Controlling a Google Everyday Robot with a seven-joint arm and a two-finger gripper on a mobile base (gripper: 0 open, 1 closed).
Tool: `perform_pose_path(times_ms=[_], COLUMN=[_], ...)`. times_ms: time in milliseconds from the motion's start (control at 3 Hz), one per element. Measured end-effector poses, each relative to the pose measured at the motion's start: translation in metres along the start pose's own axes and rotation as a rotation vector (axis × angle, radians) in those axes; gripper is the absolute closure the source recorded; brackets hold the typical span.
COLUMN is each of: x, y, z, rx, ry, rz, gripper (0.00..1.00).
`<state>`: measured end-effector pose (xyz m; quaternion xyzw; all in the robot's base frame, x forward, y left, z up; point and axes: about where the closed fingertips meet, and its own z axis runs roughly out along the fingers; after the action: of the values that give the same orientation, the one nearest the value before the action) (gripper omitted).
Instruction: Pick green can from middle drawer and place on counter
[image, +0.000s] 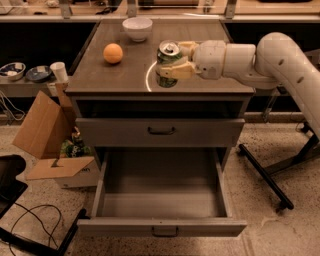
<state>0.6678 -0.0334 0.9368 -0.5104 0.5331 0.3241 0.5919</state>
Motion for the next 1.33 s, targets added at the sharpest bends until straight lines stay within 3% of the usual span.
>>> perform_pose_path(times_ms=[667, 1000, 1333], x=[0.056, 0.086, 0.081], y=[-0.079, -0.104, -0.106], z=[0.057, 0.064, 0.064], rx=[0.024, 0.055, 0.055], ry=[0.064, 0.091, 0.091], rz=[0.16, 0.213, 0.213], gripper=[1.0, 1.0, 0.82])
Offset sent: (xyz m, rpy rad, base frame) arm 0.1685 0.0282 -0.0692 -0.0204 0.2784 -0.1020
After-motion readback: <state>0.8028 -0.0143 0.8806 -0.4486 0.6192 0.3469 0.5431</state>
